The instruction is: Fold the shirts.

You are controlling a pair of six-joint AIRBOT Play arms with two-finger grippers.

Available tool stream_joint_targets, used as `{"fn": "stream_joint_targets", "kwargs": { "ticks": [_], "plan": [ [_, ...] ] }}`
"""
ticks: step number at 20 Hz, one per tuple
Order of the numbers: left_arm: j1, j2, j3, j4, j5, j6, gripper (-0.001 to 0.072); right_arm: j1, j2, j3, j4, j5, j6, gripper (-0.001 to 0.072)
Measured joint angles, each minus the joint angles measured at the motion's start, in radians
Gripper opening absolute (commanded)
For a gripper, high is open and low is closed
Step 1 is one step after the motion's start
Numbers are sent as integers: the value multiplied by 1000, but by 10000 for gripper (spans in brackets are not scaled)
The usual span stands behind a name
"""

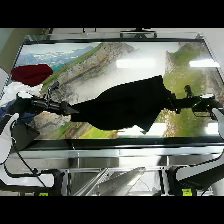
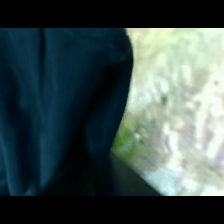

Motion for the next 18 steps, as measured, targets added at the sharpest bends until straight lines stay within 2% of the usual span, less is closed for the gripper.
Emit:
{"fn": "stream_joint_targets", "kwargs": {
  "ticks": [4,8,11,14,18],
  "plan": [
    [8,27,1,-14,-6,-1,19,22,28,14,61,93,-32,26],
    [60,174,31,-119,-72,-3,23,-21,231,83,160,209,-69,27],
    [124,328,118,-283,-167,-12,24,-102,473,163,279,255,-112,27],
    [211,478,265,-542,-257,-24,25,-213,732,220,437,255,-187,27],
    [396,629,434,-788,-312,-61,25,-354,1027,248,565,126,-269,27]
  ]
}}
